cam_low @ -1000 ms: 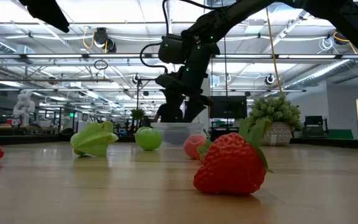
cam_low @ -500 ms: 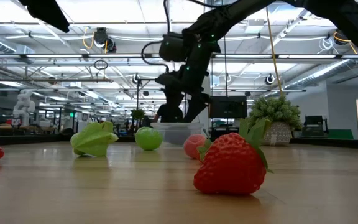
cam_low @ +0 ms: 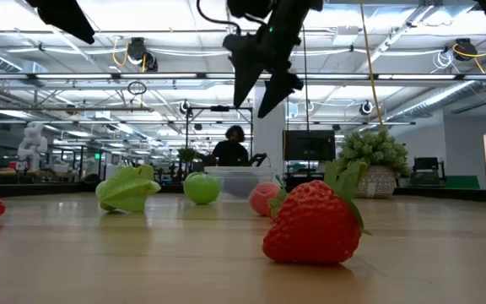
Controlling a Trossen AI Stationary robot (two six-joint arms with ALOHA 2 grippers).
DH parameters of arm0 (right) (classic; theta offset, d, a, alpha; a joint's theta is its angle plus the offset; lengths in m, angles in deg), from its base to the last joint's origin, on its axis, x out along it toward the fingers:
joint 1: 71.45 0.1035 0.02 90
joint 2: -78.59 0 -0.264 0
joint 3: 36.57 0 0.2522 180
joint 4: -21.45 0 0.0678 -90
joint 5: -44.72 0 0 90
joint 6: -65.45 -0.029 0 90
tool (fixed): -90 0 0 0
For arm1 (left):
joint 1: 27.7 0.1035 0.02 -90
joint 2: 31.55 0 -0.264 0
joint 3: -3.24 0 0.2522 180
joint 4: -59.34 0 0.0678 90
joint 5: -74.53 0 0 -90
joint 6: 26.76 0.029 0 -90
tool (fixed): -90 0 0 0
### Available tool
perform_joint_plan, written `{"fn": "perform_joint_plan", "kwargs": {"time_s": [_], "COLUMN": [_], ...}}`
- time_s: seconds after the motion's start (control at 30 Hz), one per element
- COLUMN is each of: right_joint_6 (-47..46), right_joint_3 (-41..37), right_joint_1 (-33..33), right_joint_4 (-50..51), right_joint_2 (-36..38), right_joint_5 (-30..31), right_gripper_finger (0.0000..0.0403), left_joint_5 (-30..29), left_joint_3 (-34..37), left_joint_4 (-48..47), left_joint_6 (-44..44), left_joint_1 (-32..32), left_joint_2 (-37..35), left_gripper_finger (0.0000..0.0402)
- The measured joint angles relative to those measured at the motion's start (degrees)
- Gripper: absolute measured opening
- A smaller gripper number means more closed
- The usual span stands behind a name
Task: Pick and placing Produce into tupperware
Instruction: Put the right peach into the transparent bin
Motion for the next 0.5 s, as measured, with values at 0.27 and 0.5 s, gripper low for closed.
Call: {"fn": "perform_joint_plan", "kwargs": {"time_s": [0.27,0.5], "right_joint_6": [-4.7,-13.0], "right_joint_3": [0.0,0.0], "right_joint_1": [5.8,10.0], "right_joint_4": [5.5,15.4], "right_joint_2": [0.7,0.7], "right_joint_5": [-1.1,-1.1], "right_gripper_finger": [0.0329,0.0329], "left_joint_5": [-0.1,-0.4], "left_joint_3": [0.0,0.0], "left_joint_4": [0.1,0.1], "left_joint_6": [0.0,0.0], "left_joint_1": [0.0,0.0], "left_joint_2": [0.0,0.0], "left_gripper_finger": [0.0205,0.0205]}}
